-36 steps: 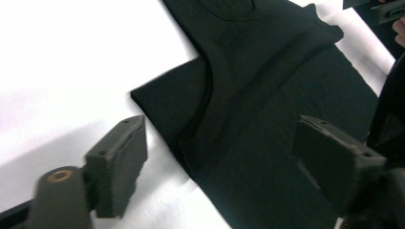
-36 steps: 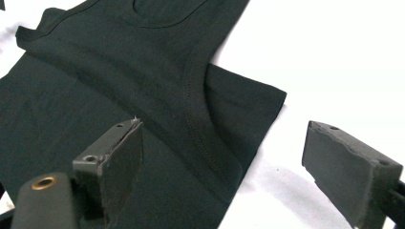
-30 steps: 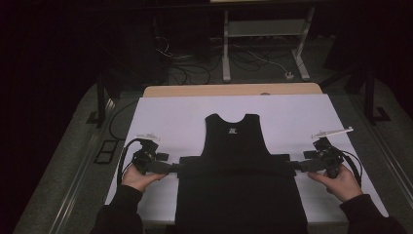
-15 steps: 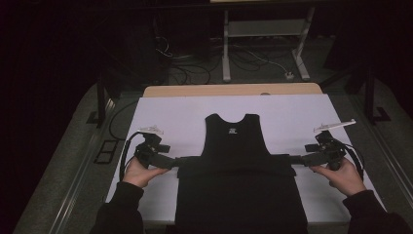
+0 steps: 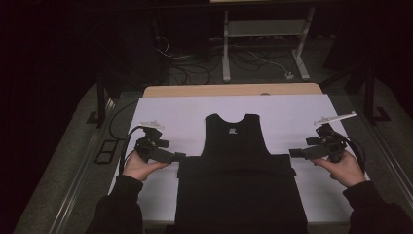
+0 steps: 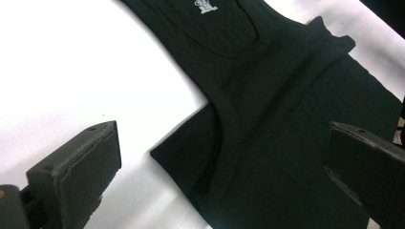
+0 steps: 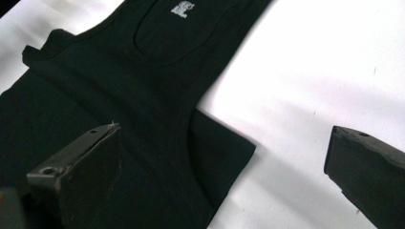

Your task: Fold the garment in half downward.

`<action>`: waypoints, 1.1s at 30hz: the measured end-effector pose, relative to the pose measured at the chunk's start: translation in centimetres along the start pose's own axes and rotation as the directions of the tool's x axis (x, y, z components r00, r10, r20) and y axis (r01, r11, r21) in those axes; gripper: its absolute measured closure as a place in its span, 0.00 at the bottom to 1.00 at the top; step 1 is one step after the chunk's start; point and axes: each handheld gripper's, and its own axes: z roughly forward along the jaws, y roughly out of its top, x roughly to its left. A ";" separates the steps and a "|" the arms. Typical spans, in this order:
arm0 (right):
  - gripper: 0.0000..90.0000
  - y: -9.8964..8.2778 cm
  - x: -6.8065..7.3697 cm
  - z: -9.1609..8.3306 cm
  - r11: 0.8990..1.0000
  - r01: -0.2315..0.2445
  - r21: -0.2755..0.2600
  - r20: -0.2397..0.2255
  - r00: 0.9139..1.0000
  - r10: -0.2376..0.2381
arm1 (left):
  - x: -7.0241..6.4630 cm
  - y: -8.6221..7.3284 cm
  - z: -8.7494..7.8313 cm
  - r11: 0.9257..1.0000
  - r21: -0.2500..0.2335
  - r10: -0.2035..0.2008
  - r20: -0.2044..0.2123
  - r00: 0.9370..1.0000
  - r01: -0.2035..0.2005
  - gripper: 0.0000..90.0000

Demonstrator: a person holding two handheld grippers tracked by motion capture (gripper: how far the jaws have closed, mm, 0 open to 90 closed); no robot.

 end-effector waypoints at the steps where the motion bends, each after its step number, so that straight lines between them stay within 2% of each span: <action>1: 0.00 0.2 -0.1 0.0 1.000 0.000 -0.001 0.003 1.000 0.000 | 0.1 0.1 0.0 1.000 0.000 -0.002 -0.001 1.000 0.002 0.00; 4: 0.00 0.7 -0.2 0.0 1.000 0.005 -0.003 0.006 1.000 -0.005 | 0.3 0.3 0.1 1.000 0.001 -0.007 -0.016 1.000 0.007 0.00; 6: 0.00 1.1 -0.2 -0.1 1.000 0.010 -0.001 0.005 1.000 -0.010 | 0.4 0.5 0.1 1.000 -0.006 -0.009 -0.005 1.000 0.009 0.00; 11: 0.00 2.0 -0.3 -0.2 1.000 0.028 0.000 0.010 1.000 -0.028 | 0.6 1.0 0.1 1.000 -0.011 -0.012 -0.013 1.000 0.012 0.00; 33: 0.00 4.9 -1.4 0.8 0.999 0.052 0.015 0.024 0.998 -0.052 | 1.7 3.8 0.8 0.999 0.039 0.035 -0.039 0.999 -0.033 0.00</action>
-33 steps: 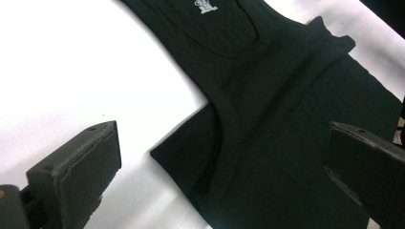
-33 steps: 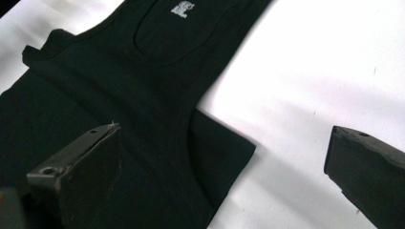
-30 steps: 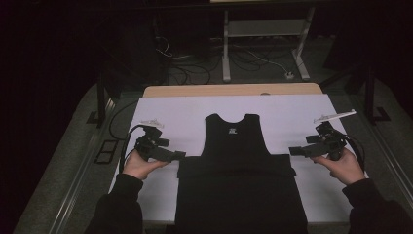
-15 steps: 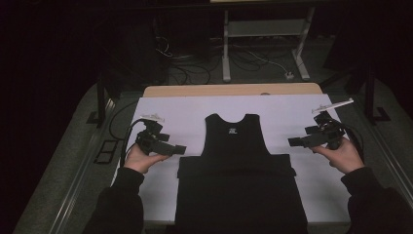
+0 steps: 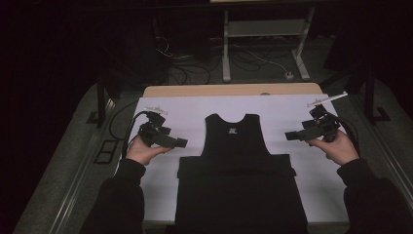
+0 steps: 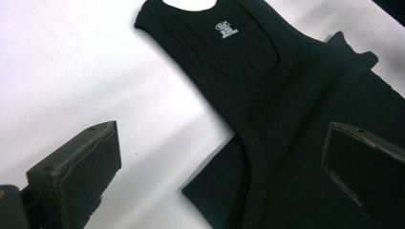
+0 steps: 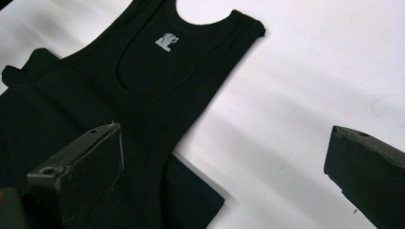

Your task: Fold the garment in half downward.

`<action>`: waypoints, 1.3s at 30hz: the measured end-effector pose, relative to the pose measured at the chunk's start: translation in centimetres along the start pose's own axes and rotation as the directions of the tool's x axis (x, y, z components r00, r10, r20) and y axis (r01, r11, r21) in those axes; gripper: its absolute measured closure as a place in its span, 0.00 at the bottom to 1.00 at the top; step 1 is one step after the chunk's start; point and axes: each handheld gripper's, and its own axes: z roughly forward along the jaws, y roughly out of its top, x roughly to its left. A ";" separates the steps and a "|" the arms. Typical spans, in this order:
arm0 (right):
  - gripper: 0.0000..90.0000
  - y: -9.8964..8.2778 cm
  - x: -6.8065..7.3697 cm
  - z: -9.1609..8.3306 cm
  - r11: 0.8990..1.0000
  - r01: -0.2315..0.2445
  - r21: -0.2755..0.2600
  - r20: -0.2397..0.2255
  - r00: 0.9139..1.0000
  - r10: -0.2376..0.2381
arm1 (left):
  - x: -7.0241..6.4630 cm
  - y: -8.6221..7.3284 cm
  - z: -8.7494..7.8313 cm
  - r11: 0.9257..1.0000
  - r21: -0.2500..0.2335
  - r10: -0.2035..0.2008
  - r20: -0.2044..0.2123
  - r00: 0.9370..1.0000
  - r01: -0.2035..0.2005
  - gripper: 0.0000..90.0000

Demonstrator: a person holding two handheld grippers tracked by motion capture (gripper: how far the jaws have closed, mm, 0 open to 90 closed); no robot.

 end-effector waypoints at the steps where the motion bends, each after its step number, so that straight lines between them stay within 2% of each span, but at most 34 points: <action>1: 0.00 0.2 0.0 0.1 1.000 0.003 -0.001 0.002 1.000 -0.003 | 0.0 0.1 0.1 1.000 0.002 0.002 0.001 1.000 -0.002 0.00; 8: 0.00 1.4 -0.1 0.3 1.000 0.019 -0.002 0.008 1.000 -0.019 | 0.5 0.6 0.7 1.000 0.016 0.009 -0.001 1.000 -0.009 0.00; 15: 0.00 2.2 -0.1 0.7 1.000 0.027 0.000 0.009 1.000 -0.027 | 1.4 1.0 1.0 1.000 0.008 -0.005 0.001 1.000 0.005 0.00; 34: 0.00 3.7 -1.1 3.1 1.000 0.016 0.002 -0.013 1.000 -0.016 | 2.7 2.7 2.3 1.000 0.019 -0.011 -0.007 1.000 0.011 0.00; 36: 0.00 3.8 -1.2 3.4 1.000 0.014 0.002 -0.013 1.000 -0.014 | 2.9 2.9 2.6 1.000 0.024 -0.002 0.001 1.000 0.002 0.00; 39: 0.00 4.0 -1.4 3.8 1.000 0.011 0.002 -0.016 1.000 -0.011 | 3.2 3.2 3.1 1.000 0.025 -0.010 0.004 1.000 0.010 0.00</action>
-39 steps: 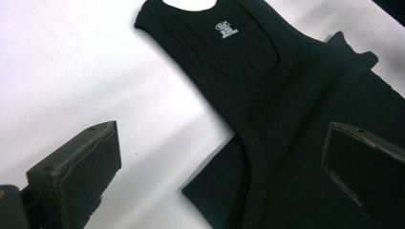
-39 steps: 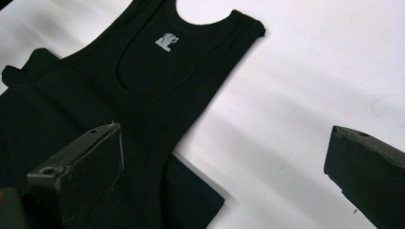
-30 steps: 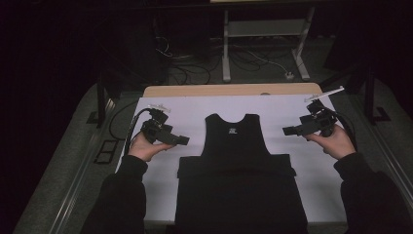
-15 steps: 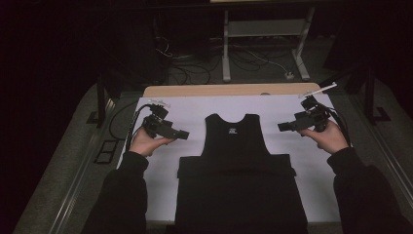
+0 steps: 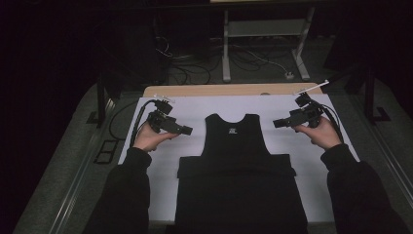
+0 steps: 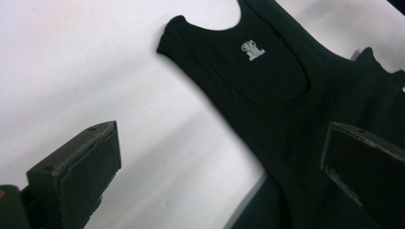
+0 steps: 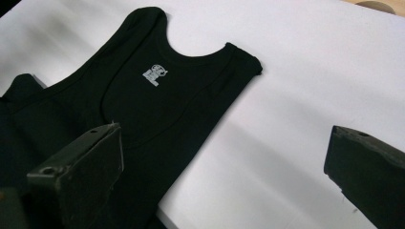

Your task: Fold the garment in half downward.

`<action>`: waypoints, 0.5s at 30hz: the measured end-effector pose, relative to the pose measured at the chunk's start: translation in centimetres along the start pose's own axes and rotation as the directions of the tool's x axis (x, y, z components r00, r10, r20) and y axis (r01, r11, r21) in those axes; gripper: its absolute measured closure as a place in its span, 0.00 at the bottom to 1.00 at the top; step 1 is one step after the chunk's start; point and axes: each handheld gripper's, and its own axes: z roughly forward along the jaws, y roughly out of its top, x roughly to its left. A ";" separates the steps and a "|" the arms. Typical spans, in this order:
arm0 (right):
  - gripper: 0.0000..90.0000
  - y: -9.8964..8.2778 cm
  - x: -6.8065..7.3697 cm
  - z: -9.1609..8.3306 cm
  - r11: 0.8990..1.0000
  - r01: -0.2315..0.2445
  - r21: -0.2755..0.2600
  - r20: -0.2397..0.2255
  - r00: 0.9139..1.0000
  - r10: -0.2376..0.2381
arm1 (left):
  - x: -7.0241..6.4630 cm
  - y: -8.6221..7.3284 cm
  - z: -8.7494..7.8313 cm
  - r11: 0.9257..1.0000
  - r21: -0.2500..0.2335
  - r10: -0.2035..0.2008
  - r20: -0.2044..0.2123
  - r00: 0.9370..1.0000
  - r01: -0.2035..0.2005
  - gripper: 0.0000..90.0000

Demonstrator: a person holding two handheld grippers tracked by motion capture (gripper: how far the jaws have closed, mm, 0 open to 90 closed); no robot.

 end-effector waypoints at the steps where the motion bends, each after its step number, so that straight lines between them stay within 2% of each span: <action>1: 0.00 0.0 -0.1 0.1 1.000 0.002 -0.006 -0.003 1.000 -0.002 | 0.1 0.1 0.1 1.000 0.005 0.001 -0.004 1.000 -0.001 0.00; 15: 0.00 0.1 -0.6 2.1 1.000 0.002 0.013 -0.007 1.000 -0.002 | 0.8 0.6 2.1 1.000 0.015 -0.006 0.007 1.000 0.006 0.00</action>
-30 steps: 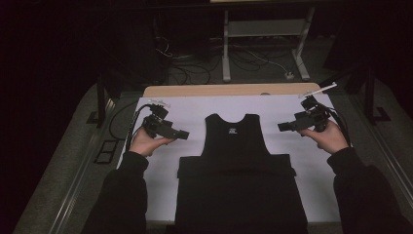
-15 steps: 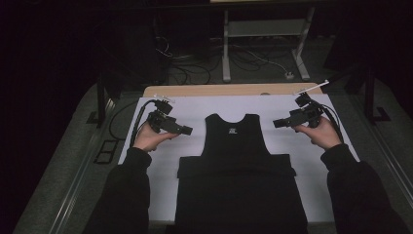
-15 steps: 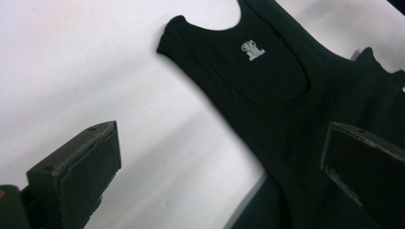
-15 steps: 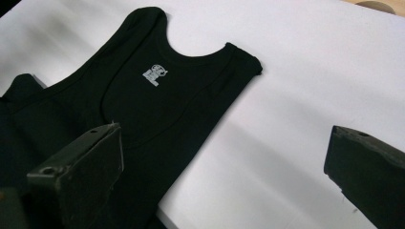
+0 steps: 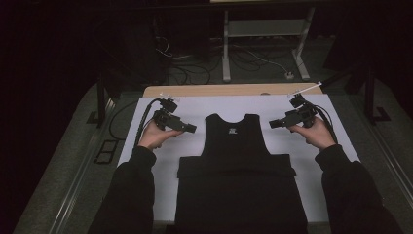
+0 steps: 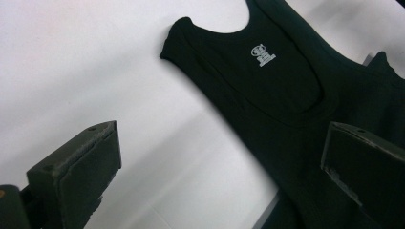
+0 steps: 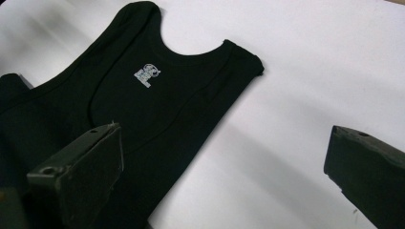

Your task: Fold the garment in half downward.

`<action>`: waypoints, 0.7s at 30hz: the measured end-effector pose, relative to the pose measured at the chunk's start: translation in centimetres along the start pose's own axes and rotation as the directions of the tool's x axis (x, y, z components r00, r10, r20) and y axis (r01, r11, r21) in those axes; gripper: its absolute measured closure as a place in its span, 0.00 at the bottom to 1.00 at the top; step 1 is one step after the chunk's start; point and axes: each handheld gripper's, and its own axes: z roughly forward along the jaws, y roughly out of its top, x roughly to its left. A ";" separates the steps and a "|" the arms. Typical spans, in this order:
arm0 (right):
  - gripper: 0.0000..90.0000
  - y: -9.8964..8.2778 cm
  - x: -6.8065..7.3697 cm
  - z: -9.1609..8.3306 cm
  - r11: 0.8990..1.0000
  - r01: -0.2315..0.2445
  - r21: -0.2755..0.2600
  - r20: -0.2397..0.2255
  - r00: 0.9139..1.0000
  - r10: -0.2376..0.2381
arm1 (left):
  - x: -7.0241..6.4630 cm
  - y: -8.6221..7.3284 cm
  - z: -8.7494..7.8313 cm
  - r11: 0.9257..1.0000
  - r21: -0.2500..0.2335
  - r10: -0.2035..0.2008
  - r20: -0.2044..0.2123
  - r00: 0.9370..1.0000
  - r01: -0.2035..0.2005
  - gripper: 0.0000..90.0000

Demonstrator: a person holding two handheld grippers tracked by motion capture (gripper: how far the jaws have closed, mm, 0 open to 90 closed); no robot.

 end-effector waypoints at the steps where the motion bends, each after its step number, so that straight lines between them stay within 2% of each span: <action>1: 0.00 0.0 0.0 0.2 1.000 -0.001 0.000 -0.002 1.000 0.001 | 0.0 0.0 0.2 1.000 0.011 0.004 0.003 1.000 -0.004 0.00; 5: 0.00 0.0 0.1 1.0 1.000 -0.001 0.010 -0.008 1.000 0.001 | -0.1 -0.1 0.6 1.000 0.023 0.014 0.006 1.000 -0.015 0.00; 17: 0.00 -0.2 -0.2 2.6 0.999 -0.010 0.031 -0.004 1.000 0.010 | -0.5 -0.3 2.3 1.000 -0.016 -0.009 0.026 1.000 0.010 0.00; 21: 0.00 -0.3 -0.2 2.8 1.000 -0.013 0.023 -0.010 1.000 0.014 | -0.5 -0.2 3.0 1.000 -0.011 -0.012 0.030 0.999 0.012 0.00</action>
